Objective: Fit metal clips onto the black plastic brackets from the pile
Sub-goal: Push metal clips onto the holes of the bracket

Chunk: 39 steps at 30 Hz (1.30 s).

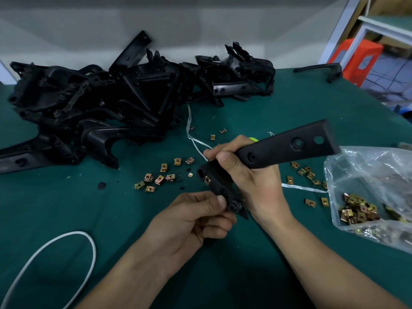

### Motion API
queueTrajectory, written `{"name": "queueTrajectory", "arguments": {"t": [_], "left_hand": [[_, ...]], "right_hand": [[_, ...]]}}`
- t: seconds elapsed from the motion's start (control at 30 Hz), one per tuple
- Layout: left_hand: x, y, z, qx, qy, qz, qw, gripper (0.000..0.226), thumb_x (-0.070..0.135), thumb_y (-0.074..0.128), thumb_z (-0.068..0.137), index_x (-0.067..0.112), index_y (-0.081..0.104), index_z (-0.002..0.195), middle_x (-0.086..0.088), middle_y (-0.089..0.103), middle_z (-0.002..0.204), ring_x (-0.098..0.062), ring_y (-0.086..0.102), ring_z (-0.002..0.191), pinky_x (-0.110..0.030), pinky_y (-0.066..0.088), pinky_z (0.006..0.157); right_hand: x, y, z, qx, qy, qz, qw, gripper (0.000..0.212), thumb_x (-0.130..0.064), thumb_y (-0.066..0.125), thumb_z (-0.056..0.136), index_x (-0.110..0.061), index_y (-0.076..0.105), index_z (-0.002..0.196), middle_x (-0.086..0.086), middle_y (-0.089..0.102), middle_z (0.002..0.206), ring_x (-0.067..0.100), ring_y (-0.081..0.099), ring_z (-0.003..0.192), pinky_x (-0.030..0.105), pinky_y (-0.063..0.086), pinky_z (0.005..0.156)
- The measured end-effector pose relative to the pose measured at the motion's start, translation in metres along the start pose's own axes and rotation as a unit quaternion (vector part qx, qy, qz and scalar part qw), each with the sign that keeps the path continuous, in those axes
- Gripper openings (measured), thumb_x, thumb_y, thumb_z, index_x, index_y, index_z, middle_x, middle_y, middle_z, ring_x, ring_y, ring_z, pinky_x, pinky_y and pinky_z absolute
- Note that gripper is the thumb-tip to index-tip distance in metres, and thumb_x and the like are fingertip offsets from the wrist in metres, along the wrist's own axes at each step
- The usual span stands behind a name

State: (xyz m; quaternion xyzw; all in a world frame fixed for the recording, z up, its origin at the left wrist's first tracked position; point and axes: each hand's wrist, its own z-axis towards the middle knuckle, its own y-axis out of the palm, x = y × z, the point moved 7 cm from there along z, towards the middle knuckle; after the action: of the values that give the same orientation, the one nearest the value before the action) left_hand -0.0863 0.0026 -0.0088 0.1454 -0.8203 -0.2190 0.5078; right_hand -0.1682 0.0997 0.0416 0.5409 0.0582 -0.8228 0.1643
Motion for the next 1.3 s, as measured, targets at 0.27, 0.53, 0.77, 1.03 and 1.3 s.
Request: {"name": "queueTrajectory", "arguments": {"t": [0.27, 0.53, 0.77, 1.03, 1.3], "left_hand": [[0.002, 0.001, 0.003, -0.004, 0.02, -0.007, 1.0, 0.008, 0.015, 0.085, 0.069, 0.009, 0.079, 0.068, -0.011, 0.07, 0.066, -0.008, 0.063, 0.048, -0.016, 0.051, 0.046], [0.01, 0.005, 0.0, -0.022, 0.113, -0.037, 0.993, 0.027, 0.023, 0.09, 0.061, 0.006, 0.081, 0.081, -0.01, 0.076, 0.077, -0.011, 0.072, 0.063, -0.018, 0.057, 0.057], [0.02, -0.002, -0.007, 0.097, 0.211, -0.039, 0.972, 0.027, 0.01, 0.09, 0.042, 0.015, 0.081, 0.067, -0.007, 0.075, 0.068, -0.011, 0.069, 0.056, -0.019, 0.055, 0.053], [0.027, 0.001, -0.01, 0.135, 0.269, 0.111, 0.947, 0.023, 0.036, 0.083, 0.058, 0.015, 0.08, 0.067, -0.012, 0.074, 0.066, -0.016, 0.067, 0.054, -0.023, 0.056, 0.055], [0.027, -0.013, 0.0, 0.137, 0.166, 0.028, 0.976, 0.014, 0.025, 0.073, 0.079, 0.014, 0.08, 0.074, -0.009, 0.075, 0.08, -0.014, 0.07, 0.069, -0.023, 0.058, 0.063]], "right_hand": [[0.017, 0.006, -0.005, 0.013, 0.08, 0.095, 0.992, 0.015, -0.008, 0.062, 0.097, -0.013, 0.065, 0.082, 0.019, 0.073, 0.09, 0.037, 0.07, 0.097, 0.045, 0.057, 0.082], [0.025, 0.025, -0.02, 0.013, 0.217, 0.282, 0.934, 0.016, -0.01, 0.058, 0.097, -0.002, 0.062, 0.084, 0.021, 0.068, 0.091, 0.04, 0.067, 0.103, 0.041, 0.057, 0.087], [0.022, 0.04, -0.017, 0.016, 0.226, 0.29, 0.93, 0.013, -0.011, 0.06, 0.093, -0.004, 0.06, 0.082, 0.018, 0.069, 0.085, 0.035, 0.069, 0.095, 0.043, 0.058, 0.089], [0.027, 0.027, -0.022, 0.006, 0.28, 0.254, 0.926, 0.019, -0.023, 0.061, 0.098, -0.016, 0.061, 0.08, 0.015, 0.069, 0.092, 0.038, 0.056, 0.077, 0.03, 0.041, 0.048], [0.023, 0.001, -0.007, 0.017, 0.153, 0.133, 0.979, 0.016, -0.011, 0.064, 0.095, -0.007, 0.067, 0.11, 0.017, 0.069, 0.114, 0.036, 0.063, 0.116, 0.05, 0.048, 0.105]]}}
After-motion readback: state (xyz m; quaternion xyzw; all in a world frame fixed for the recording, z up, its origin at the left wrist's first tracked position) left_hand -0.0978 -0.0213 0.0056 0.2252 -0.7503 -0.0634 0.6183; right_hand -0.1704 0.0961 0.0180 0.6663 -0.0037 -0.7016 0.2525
